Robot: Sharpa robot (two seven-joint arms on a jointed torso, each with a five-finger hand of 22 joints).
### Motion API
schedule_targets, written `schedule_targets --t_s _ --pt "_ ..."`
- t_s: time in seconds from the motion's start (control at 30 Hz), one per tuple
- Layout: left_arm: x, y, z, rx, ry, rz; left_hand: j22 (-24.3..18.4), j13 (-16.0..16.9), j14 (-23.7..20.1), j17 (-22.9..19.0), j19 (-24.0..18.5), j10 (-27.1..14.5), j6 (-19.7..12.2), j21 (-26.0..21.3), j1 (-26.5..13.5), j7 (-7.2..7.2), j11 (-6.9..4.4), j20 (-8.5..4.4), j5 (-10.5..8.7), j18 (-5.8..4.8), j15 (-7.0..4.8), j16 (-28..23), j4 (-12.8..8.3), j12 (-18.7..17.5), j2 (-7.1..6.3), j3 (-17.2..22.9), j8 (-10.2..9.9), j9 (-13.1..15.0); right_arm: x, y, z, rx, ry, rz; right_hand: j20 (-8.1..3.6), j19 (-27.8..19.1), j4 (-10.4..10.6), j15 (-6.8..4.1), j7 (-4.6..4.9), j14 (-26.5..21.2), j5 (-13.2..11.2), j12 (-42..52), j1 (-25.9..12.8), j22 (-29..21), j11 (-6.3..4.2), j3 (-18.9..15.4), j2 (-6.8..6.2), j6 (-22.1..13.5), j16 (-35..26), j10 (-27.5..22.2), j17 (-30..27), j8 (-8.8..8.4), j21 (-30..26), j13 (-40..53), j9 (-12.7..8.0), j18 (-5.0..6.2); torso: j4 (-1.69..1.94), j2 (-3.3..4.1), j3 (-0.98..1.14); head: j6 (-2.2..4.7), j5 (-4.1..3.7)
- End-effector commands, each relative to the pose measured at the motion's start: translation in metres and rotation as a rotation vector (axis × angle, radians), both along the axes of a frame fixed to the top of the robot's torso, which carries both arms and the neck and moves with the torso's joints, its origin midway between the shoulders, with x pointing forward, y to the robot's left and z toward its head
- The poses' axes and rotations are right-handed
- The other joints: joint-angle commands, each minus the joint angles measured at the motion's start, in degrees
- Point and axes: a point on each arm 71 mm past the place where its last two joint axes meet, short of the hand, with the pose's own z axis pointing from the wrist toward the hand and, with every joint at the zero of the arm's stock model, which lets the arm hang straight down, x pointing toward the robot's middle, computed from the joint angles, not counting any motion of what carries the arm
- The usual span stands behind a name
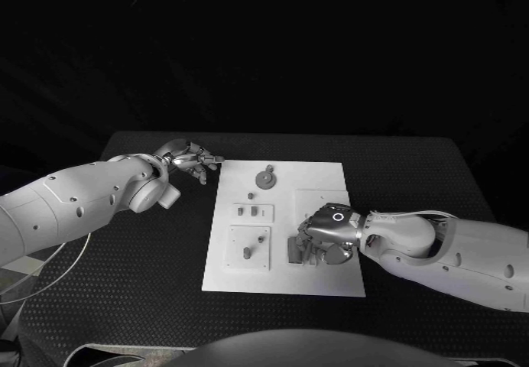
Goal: Assemble the parts on the task board
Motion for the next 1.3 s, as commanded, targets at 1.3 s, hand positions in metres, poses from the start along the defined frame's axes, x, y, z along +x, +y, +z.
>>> schedule_targets --t_s 1.3 --pt "-0.001 -0.001 0.0 -0.005 0.003 -0.018 0.09 -0.1 0.35 0.15 0.47 -0.56 -0.03 -0.39 0.44 0.23 0.05 0.06 -0.31 4.05 -0.02 -0.27 0.26 0.16 -0.23 -0.18 0.37 -0.08 0.0 -0.009 -0.014 -0.054 0.038 0.002 -0.01 -0.64 -0.52 0.03 0.18 -0.47 -0.09 0.36 1.77 1.07 0.23 0.66 0.02 -1.13 0.4 -0.29 -0.05 -1.08 0.05 -0.15 -0.55 0.76 -0.06 -0.01 0.03 -0.1 0.16"
